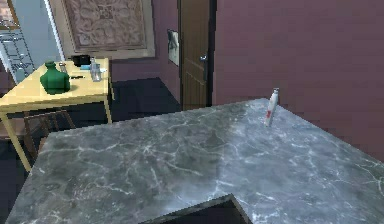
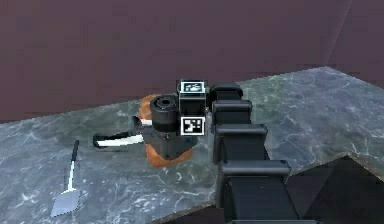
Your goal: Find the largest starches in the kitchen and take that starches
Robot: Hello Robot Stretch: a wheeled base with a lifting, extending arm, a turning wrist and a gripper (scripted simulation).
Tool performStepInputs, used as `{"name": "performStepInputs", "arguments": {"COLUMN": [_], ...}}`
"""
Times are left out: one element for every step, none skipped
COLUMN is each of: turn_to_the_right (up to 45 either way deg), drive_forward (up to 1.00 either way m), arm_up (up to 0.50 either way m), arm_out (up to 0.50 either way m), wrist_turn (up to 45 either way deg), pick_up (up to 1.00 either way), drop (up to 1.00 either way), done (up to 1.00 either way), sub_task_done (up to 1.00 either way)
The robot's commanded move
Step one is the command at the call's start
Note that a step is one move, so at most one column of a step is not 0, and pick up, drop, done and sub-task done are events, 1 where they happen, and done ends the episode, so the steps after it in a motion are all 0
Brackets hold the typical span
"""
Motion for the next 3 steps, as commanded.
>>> {"name": "performStepInputs", "arguments": {"turn_to_the_right": [0.0,0.0,0.0], "drive_forward": [0.0,0.0,0.0], "arm_up": [0.0,-0.1,0.0], "arm_out": [0.0,0.0,0.0], "wrist_turn": [15.0,0.0,0.0], "pick_up": [0.0,0.0,1.0], "drop": [0.0,0.0,0.0], "done": [0.0,0.0,0.0], "sub_task_done": [0.0,0.0,0.0]}}
